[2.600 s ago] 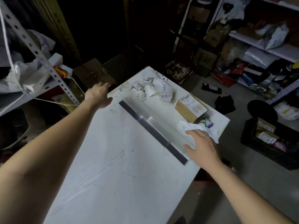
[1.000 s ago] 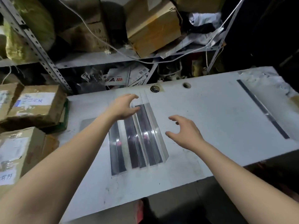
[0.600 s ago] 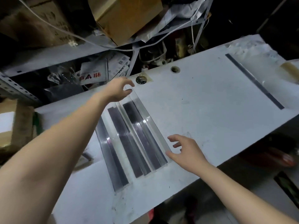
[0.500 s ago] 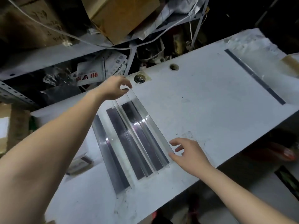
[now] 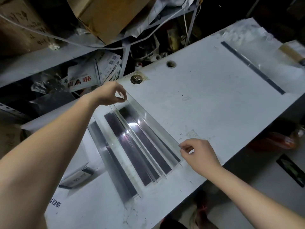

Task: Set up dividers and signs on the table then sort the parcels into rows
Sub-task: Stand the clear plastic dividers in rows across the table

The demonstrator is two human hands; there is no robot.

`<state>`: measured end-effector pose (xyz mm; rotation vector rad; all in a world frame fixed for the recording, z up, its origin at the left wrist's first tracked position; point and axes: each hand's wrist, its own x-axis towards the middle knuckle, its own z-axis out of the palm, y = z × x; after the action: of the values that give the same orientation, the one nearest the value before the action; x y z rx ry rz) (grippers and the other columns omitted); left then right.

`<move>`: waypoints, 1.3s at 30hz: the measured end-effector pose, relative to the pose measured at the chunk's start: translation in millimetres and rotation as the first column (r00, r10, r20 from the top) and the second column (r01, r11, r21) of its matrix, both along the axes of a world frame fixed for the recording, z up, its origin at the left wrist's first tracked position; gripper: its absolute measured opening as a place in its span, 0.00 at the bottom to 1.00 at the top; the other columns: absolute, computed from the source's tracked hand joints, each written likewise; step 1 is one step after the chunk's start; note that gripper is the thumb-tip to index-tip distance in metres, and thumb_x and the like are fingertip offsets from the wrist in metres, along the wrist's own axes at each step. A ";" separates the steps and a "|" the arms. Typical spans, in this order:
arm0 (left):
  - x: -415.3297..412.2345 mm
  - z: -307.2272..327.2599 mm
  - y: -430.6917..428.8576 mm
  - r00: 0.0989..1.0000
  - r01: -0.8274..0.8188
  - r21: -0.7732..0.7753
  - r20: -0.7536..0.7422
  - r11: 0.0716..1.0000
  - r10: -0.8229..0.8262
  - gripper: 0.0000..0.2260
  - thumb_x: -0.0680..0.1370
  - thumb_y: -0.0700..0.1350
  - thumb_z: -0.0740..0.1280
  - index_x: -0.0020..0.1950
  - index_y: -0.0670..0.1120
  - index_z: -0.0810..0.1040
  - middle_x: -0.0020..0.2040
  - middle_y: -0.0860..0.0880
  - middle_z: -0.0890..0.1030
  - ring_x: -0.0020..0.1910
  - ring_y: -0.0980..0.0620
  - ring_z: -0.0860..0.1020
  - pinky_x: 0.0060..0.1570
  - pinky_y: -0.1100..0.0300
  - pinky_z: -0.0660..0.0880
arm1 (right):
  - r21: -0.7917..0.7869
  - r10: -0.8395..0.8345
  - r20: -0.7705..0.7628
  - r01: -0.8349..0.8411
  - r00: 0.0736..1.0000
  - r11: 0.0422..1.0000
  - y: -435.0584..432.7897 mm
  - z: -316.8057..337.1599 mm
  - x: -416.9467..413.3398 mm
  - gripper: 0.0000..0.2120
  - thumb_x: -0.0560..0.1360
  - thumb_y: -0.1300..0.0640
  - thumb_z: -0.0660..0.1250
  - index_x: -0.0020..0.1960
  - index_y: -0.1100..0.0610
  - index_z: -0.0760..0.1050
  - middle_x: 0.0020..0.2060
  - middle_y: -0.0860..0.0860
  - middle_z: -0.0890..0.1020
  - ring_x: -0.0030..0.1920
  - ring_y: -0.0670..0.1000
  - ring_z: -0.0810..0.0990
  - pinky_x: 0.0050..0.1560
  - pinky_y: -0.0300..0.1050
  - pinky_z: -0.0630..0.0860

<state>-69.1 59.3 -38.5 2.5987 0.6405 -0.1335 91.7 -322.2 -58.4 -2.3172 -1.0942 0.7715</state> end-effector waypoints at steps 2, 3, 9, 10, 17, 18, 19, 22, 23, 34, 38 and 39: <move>0.0 -1.0 1.0 1.000 -0.009 -0.038 0.017 0.999 0.010 0.04 0.76 0.39 0.75 0.48 0.46 0.87 0.47 0.52 0.84 0.48 0.55 0.82 0.57 0.51 0.80 | -0.001 -0.016 0.009 0.016 1.000 1.000 0.6 0.0 1.8 0.07 0.76 0.59 0.72 0.52 0.52 0.86 0.41 0.40 0.84 0.43 0.40 0.82 0.47 0.35 0.78; -0.1 -1.2 1.3 1.000 -0.019 -0.054 0.021 0.998 0.020 0.04 0.76 0.38 0.75 0.49 0.45 0.86 0.46 0.52 0.85 0.48 0.55 0.82 0.56 0.52 0.81 | -0.006 -0.022 0.016 0.022 1.000 1.000 0.3 -0.4 2.8 0.07 0.76 0.59 0.72 0.52 0.52 0.86 0.42 0.41 0.84 0.43 0.40 0.82 0.47 0.34 0.78; -0.7 0.7 2.5 0.997 -0.062 -0.062 0.031 0.996 0.064 0.05 0.76 0.36 0.75 0.49 0.44 0.87 0.47 0.49 0.86 0.48 0.53 0.84 0.54 0.53 0.81 | -0.008 -0.046 0.063 0.046 0.997 0.999 -4.3 0.6 12.2 0.07 0.77 0.58 0.71 0.52 0.51 0.85 0.42 0.41 0.84 0.43 0.42 0.82 0.44 0.33 0.75; -0.3 1.7 3.2 0.997 -0.071 -0.056 0.026 0.996 0.073 0.05 0.76 0.36 0.75 0.49 0.45 0.87 0.47 0.49 0.86 0.49 0.52 0.84 0.54 0.52 0.82 | -0.004 -0.050 0.065 0.050 0.997 0.999 -5.4 1.5 14.7 0.07 0.77 0.58 0.71 0.52 0.51 0.85 0.43 0.41 0.85 0.44 0.42 0.82 0.46 0.38 0.78; 9.7 18.3 6.2 0.996 -0.067 -0.027 0.055 0.997 0.069 0.06 0.76 0.37 0.75 0.46 0.49 0.86 0.44 0.52 0.86 0.47 0.54 0.84 0.54 0.49 0.82 | 0.011 -0.018 0.084 0.017 0.996 1.000 -14.1 11.1 42.5 0.06 0.78 0.56 0.71 0.54 0.50 0.85 0.45 0.41 0.85 0.46 0.42 0.82 0.49 0.43 0.81; 13.5 22.3 5.0 0.996 -0.071 -0.019 0.056 0.997 0.072 0.06 0.76 0.38 0.75 0.46 0.49 0.86 0.44 0.52 0.86 0.47 0.53 0.84 0.54 0.48 0.82 | 0.012 -0.019 0.095 0.017 0.995 1.000 -16.0 12.5 47.3 0.06 0.78 0.56 0.71 0.53 0.50 0.85 0.45 0.41 0.85 0.46 0.43 0.82 0.49 0.44 0.81; 17.9 26.3 3.9 0.995 -0.075 -0.011 0.060 0.997 0.075 0.06 0.76 0.38 0.75 0.47 0.48 0.86 0.45 0.51 0.86 0.47 0.53 0.84 0.54 0.49 0.82 | 0.013 -0.021 0.106 0.019 0.994 1.000 -17.9 13.7 52.3 0.06 0.77 0.56 0.71 0.53 0.50 0.85 0.45 0.41 0.85 0.46 0.43 0.82 0.49 0.44 0.81; 34.4 38.9 -1.1 0.993 -0.084 0.004 0.082 0.996 0.083 0.05 0.77 0.37 0.74 0.48 0.46 0.87 0.46 0.50 0.86 0.48 0.53 0.83 0.54 0.51 0.82 | 0.023 -0.037 0.105 0.035 0.994 0.999 -24.2 15.3 69.2 0.05 0.77 0.56 0.71 0.51 0.49 0.85 0.44 0.40 0.85 0.45 0.42 0.82 0.46 0.38 0.77; 41.2 42.6 -3.9 0.993 -0.082 0.010 0.092 0.997 0.081 0.04 0.76 0.37 0.74 0.48 0.46 0.87 0.46 0.50 0.86 0.48 0.53 0.83 0.54 0.51 0.81 | 0.032 -0.045 0.097 0.042 0.994 0.999 -26.7 15.6 75.7 0.05 0.77 0.56 0.71 0.50 0.49 0.85 0.43 0.39 0.84 0.45 0.42 0.82 0.45 0.36 0.75; 145.2 62.8 -54.5 0.981 -0.163 0.015 0.104 0.986 0.161 0.03 0.76 0.38 0.76 0.48 0.45 0.88 0.44 0.50 0.87 0.44 0.55 0.85 0.49 0.53 0.83 | 0.124 -0.065 0.063 0.057 0.996 0.991 -68.3 23.0 190.7 0.05 0.78 0.59 0.72 0.52 0.52 0.84 0.44 0.40 0.83 0.46 0.40 0.81 0.49 0.35 0.76; 198.8 75.9 -75.1 0.979 -0.184 0.019 0.098 0.983 0.181 0.02 0.76 0.39 0.76 0.47 0.46 0.87 0.43 0.53 0.86 0.45 0.56 0.84 0.49 0.59 0.79 | 0.158 -0.092 0.045 0.083 0.995 0.984 -84.4 28.0 245.2 0.06 0.77 0.60 0.72 0.54 0.54 0.84 0.45 0.41 0.84 0.47 0.42 0.82 0.53 0.41 0.80; 212.3 79.2 -79.1 0.979 -0.180 0.021 0.105 0.983 0.177 0.02 0.76 0.39 0.76 0.47 0.46 0.87 0.42 0.53 0.85 0.45 0.57 0.83 0.49 0.60 0.78 | 0.164 -0.095 0.041 0.087 0.995 0.983 -88.5 29.9 258.4 0.06 0.77 0.60 0.72 0.54 0.54 0.84 0.45 0.41 0.84 0.47 0.43 0.82 0.54 0.42 0.81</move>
<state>143.3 -19.8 40.7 2.5424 0.8392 0.0672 350.1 -410.7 -28.5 -2.2419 -1.0238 0.5723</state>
